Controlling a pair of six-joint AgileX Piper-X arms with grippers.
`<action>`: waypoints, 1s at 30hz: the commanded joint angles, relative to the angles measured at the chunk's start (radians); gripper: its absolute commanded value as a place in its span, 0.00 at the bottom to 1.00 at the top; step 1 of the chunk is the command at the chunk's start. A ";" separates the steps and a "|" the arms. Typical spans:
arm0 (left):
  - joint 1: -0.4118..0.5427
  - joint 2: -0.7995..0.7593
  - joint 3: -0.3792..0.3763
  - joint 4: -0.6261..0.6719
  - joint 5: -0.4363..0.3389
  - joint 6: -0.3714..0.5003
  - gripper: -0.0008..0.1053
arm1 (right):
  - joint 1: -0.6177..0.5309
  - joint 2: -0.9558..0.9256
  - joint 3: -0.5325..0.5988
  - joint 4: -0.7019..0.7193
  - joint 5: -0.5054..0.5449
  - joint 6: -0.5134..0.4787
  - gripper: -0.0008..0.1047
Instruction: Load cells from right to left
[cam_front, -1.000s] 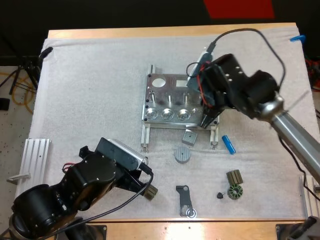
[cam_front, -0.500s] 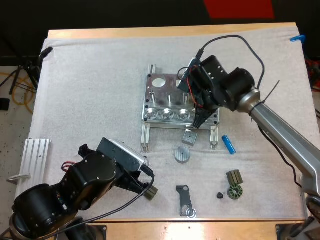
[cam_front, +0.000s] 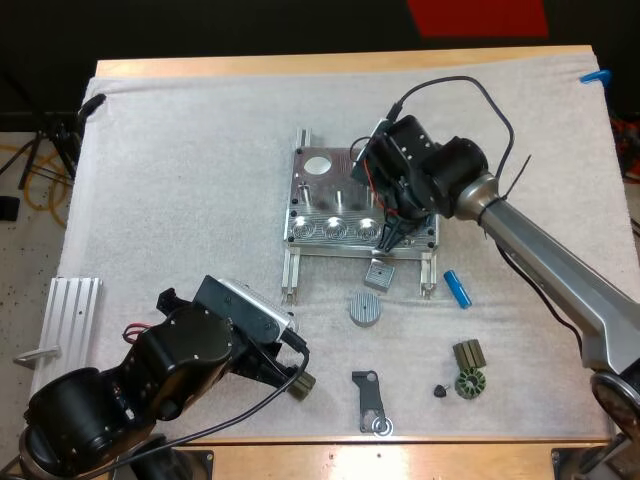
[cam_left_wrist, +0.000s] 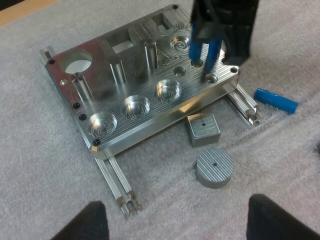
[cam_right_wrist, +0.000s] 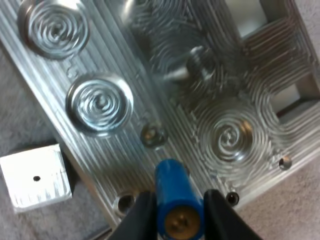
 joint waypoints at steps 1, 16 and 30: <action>-0.004 0.003 -0.003 -0.003 -0.022 -0.001 0.56 | -0.008 0.007 -0.009 -0.021 -0.002 0.007 0.01; -0.004 0.003 -0.003 -0.003 -0.022 -0.001 0.55 | -0.067 0.020 -0.009 -0.015 -0.077 0.062 0.01; -0.004 0.003 -0.003 -0.003 -0.022 -0.001 0.55 | -0.072 0.042 0.034 -0.012 -0.035 0.072 0.01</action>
